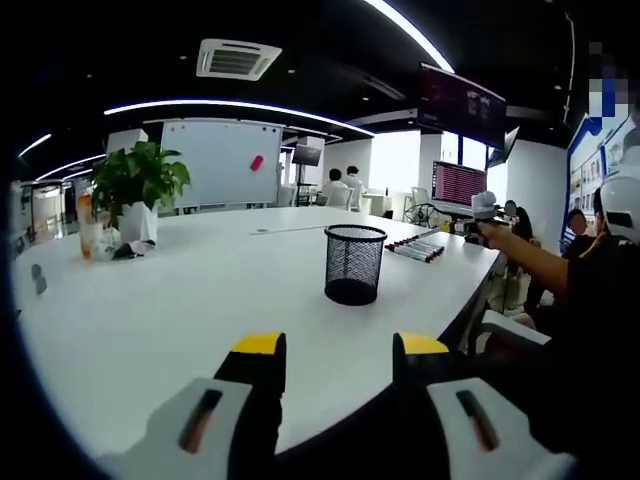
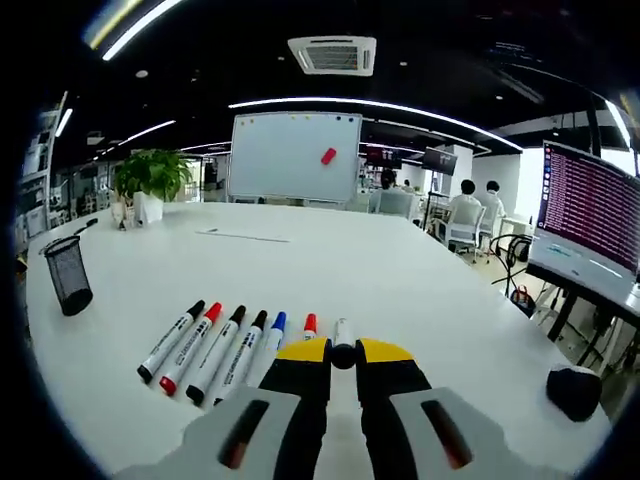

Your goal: Pick up the whiteboard markers from the pen holder and place them facing the whiteboard neatly

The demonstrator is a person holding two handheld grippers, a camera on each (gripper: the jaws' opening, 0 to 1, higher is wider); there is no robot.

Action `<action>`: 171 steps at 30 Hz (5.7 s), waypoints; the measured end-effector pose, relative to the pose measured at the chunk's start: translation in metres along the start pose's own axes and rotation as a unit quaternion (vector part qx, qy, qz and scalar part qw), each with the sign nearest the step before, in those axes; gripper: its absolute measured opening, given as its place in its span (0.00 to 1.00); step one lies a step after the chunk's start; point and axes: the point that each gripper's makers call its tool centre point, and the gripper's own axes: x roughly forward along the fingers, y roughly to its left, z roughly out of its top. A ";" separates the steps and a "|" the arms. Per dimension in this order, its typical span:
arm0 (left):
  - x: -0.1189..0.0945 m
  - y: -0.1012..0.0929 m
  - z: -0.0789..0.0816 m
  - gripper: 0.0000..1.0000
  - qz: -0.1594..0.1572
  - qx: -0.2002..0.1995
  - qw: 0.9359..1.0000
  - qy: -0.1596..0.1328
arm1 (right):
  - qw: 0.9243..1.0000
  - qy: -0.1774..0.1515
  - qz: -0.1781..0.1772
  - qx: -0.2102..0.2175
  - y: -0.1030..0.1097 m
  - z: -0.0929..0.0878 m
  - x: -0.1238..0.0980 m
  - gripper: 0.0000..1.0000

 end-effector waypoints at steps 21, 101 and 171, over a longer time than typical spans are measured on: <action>0.001 0.000 -0.002 0.44 0.001 -0.003 1.000 0.002 | 0.998 0.056 0.019 0.021 -0.001 -0.051 0.001 0.13; -0.008 0.002 0.007 0.44 0.008 0.005 1.000 -0.008 | 0.966 -0.134 0.219 0.012 0.142 0.080 -0.123 0.34; -0.008 -0.002 0.021 0.47 0.010 0.011 1.000 -0.022 | 0.935 -0.157 0.315 -0.033 0.216 0.079 -0.160 0.46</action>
